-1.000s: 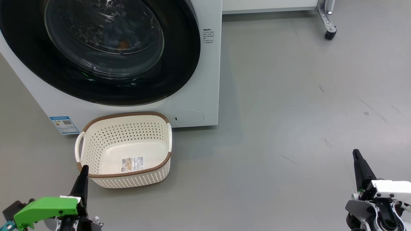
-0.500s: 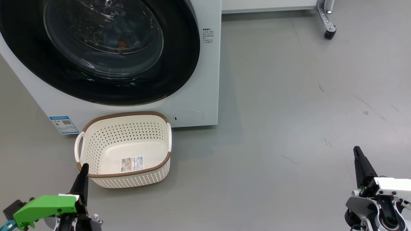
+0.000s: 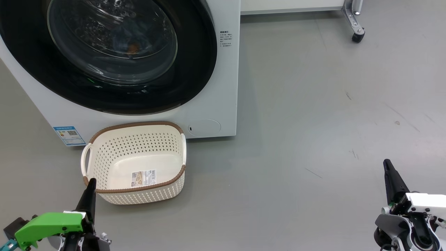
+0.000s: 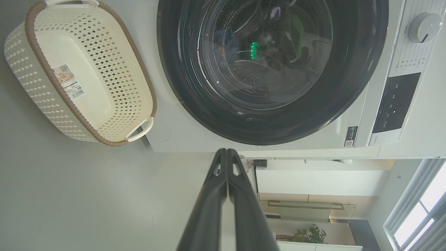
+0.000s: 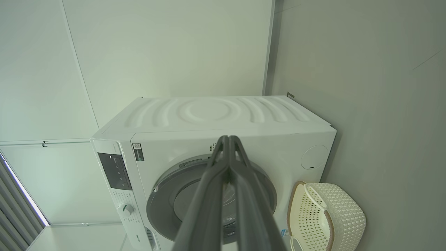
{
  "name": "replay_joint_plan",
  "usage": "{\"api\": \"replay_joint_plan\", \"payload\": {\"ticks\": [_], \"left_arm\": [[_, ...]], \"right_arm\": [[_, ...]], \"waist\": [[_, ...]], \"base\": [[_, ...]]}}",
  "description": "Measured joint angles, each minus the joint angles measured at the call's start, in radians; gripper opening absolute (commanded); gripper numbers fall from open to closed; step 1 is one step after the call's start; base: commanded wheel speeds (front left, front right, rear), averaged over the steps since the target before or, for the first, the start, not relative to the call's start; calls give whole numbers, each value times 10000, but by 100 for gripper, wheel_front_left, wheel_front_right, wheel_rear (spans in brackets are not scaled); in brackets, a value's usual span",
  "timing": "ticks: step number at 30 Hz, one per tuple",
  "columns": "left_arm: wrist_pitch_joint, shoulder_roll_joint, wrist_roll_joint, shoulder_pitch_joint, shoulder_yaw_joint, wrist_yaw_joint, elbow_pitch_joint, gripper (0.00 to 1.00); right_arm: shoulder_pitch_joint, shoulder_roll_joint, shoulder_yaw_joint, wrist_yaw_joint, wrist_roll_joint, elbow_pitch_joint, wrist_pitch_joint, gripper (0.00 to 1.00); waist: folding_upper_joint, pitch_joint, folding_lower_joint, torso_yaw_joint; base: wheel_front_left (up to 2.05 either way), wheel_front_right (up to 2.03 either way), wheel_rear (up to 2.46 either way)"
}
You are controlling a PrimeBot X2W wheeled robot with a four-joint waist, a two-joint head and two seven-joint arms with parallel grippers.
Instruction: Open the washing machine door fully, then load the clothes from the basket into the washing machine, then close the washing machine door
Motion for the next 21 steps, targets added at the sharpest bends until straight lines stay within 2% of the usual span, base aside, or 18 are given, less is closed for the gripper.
{"api": "replay_joint_plan", "payload": {"ticks": [21], "left_arm": [[17, 0, 0, -7, 17, -2, 29, 0]], "right_arm": [[-3, 2, -10, 12, 0, 36, 12, 0]], "waist": [[0, -1, 0, 0]], "base": [[0, 0, 0]]}}
